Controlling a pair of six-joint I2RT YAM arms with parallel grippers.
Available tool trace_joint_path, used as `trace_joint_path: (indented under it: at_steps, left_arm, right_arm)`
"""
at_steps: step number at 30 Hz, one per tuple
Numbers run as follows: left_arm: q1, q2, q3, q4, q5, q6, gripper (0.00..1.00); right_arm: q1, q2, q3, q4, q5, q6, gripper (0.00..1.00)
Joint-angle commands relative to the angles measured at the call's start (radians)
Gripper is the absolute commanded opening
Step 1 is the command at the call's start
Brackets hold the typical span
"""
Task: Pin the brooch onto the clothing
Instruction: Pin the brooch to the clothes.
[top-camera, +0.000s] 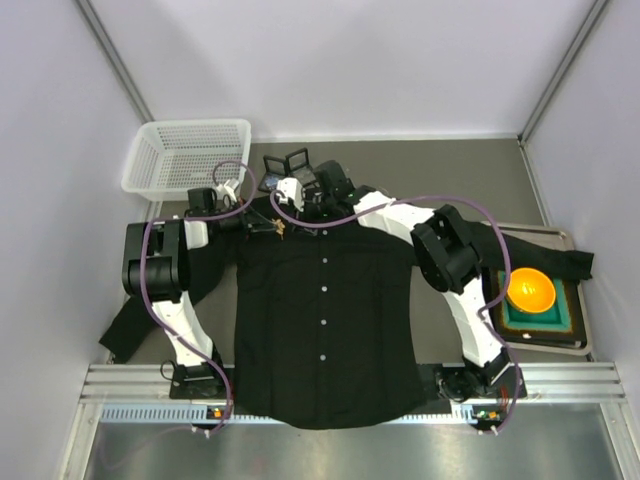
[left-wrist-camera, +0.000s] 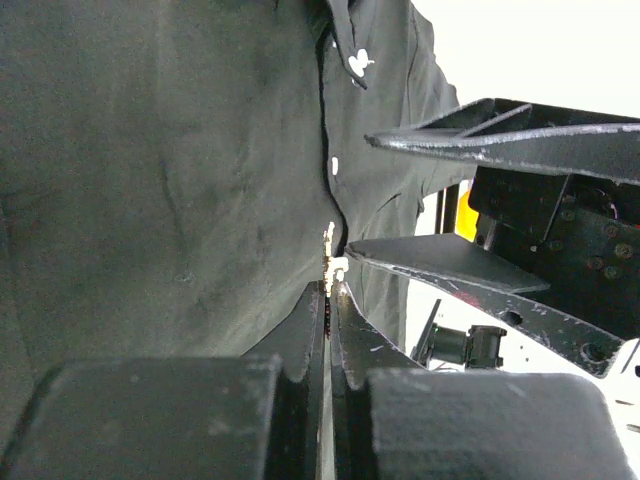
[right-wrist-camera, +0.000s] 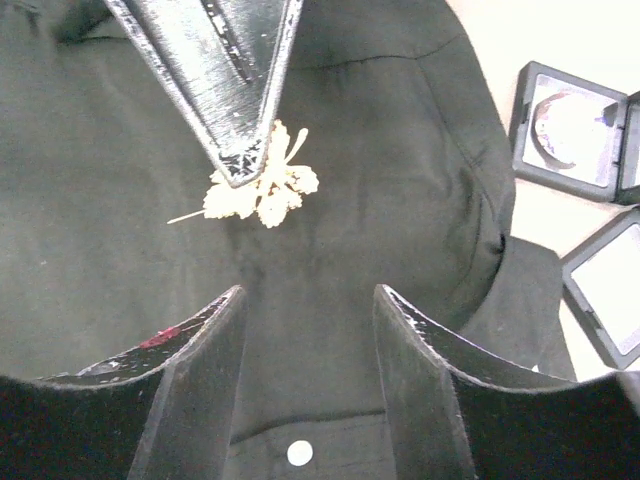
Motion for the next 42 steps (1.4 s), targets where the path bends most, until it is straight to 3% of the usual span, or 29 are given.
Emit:
trace_joint_path:
  at_steps: [1,6,17,27,38,42]
  left_arm:
    - [0.011,0.015,0.033,0.084,-0.001,-0.018,0.00]
    - [0.021,0.004,0.018,0.072,-0.005,-0.023,0.00]
    - [0.066,-0.062,-0.093,-0.025,-0.058,0.009,0.00]
    - [0.086,-0.102,-0.134,-0.076,-0.078,0.040,0.00]
    - [0.090,-0.185,-0.182,-0.050,-0.062,-0.012,0.00]
    - [0.095,-0.220,-0.217,-0.034,-0.061,-0.037,0.00]
  right_arm:
    - [0.019,0.052,0.076,0.031,0.046,-0.051,0.57]
    - [0.030,0.042,0.070,-0.023,0.051,-0.058,0.62]
    - [0.104,-0.145,-0.128,-0.066,0.057,-0.044,0.67]
    - [0.205,-0.281,-0.279,-0.327,-0.024,-0.090,0.51]
    - [0.231,-0.271,-0.397,-0.432,0.025,-0.163,0.47]
    - [0.252,-0.307,-0.484,-0.497,0.042,-0.261,0.47]
